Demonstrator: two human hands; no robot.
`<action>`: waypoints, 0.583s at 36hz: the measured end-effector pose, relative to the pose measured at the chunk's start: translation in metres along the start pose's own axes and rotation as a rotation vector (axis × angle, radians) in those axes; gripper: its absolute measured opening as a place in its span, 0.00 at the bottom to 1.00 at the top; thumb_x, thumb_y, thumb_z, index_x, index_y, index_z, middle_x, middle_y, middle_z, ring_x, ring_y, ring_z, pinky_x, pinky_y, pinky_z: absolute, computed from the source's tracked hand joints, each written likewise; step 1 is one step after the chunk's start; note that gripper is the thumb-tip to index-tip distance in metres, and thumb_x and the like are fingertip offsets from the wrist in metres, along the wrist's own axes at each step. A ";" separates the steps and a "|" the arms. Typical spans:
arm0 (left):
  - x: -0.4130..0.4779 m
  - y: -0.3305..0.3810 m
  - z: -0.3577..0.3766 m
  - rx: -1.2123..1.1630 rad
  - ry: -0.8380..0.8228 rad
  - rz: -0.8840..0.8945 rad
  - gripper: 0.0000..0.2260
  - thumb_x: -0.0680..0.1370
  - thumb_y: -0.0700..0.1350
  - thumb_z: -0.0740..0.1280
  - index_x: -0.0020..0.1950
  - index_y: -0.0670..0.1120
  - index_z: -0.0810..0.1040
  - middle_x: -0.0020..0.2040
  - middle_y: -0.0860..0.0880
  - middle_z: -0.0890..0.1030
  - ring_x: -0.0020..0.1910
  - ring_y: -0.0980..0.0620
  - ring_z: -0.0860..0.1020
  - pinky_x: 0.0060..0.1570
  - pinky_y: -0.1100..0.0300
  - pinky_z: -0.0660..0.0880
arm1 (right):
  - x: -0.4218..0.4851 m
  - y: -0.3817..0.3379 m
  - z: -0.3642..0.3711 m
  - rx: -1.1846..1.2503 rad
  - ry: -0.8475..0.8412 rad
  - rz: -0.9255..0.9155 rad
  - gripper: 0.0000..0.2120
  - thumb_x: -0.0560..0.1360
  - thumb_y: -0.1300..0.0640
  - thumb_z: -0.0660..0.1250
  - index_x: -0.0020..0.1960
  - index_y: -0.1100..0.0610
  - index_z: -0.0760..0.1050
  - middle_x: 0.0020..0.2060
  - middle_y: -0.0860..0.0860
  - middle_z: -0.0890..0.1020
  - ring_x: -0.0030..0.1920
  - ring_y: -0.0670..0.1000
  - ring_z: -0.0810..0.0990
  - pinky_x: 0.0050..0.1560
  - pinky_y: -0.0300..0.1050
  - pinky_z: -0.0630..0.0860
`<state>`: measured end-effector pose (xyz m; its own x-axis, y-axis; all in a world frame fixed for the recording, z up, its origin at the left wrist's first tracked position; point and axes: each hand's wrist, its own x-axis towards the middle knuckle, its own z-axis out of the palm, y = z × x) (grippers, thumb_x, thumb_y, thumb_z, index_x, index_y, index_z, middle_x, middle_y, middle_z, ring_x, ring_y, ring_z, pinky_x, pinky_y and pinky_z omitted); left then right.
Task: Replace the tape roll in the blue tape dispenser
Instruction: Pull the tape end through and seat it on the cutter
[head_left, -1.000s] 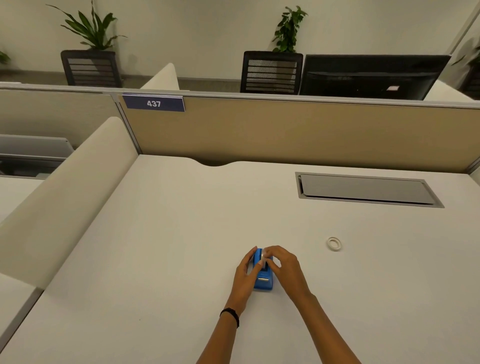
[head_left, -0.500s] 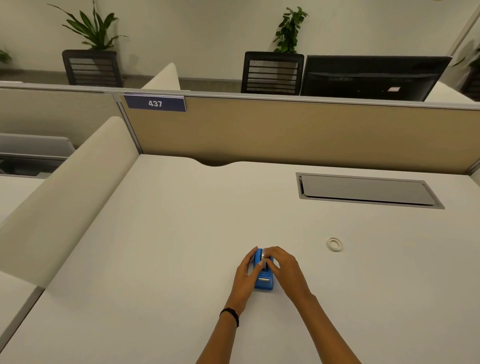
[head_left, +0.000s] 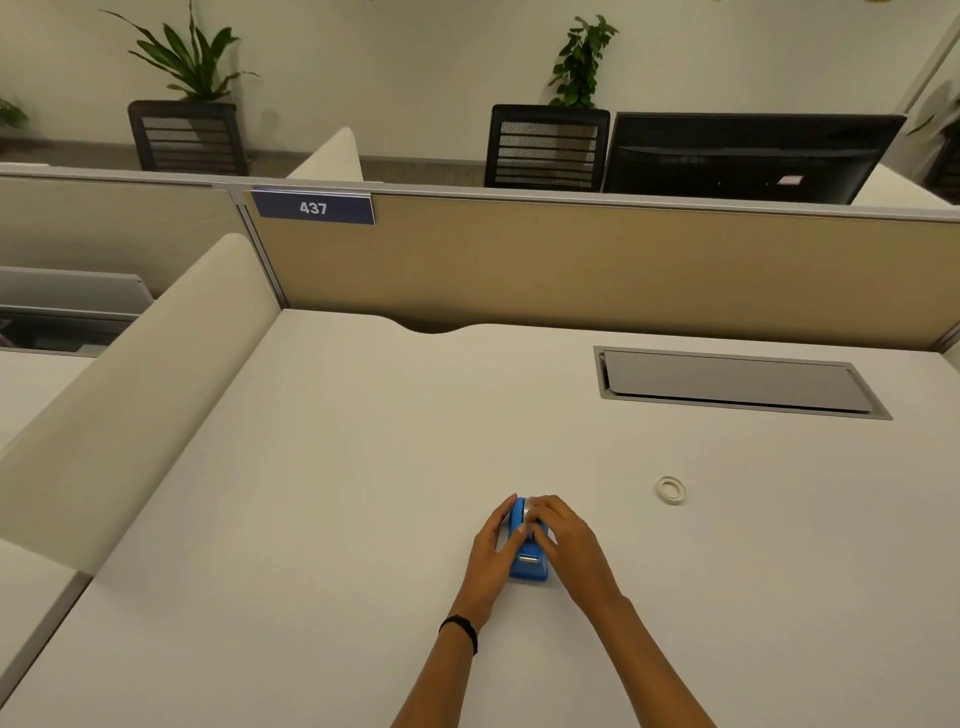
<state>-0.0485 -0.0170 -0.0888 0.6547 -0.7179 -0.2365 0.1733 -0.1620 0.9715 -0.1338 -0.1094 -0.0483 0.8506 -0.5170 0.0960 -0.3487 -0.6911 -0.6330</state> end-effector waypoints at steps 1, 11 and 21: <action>0.000 0.000 0.000 0.005 -0.003 0.003 0.20 0.78 0.45 0.62 0.71 0.50 0.65 0.68 0.55 0.69 0.65 0.56 0.70 0.54 0.73 0.72 | -0.001 0.001 0.001 -0.009 -0.001 -0.008 0.11 0.76 0.61 0.65 0.57 0.62 0.77 0.57 0.56 0.80 0.55 0.52 0.81 0.56 0.32 0.71; 0.001 0.004 0.003 -0.040 0.051 -0.014 0.18 0.78 0.47 0.63 0.68 0.50 0.69 0.66 0.51 0.73 0.61 0.56 0.73 0.51 0.75 0.74 | -0.009 -0.002 0.002 0.099 0.076 0.009 0.16 0.76 0.60 0.66 0.63 0.61 0.73 0.57 0.55 0.81 0.56 0.51 0.80 0.58 0.33 0.71; 0.002 0.002 0.008 -0.026 0.110 0.012 0.18 0.77 0.46 0.65 0.67 0.47 0.70 0.65 0.49 0.75 0.63 0.53 0.74 0.55 0.68 0.74 | -0.010 -0.006 -0.002 -0.002 0.108 -0.115 0.27 0.78 0.46 0.51 0.55 0.65 0.79 0.50 0.58 0.85 0.48 0.54 0.85 0.51 0.41 0.79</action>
<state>-0.0522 -0.0244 -0.0871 0.7332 -0.6409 -0.2273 0.1836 -0.1352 0.9737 -0.1405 -0.1009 -0.0437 0.8376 -0.4857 0.2501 -0.2523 -0.7498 -0.6116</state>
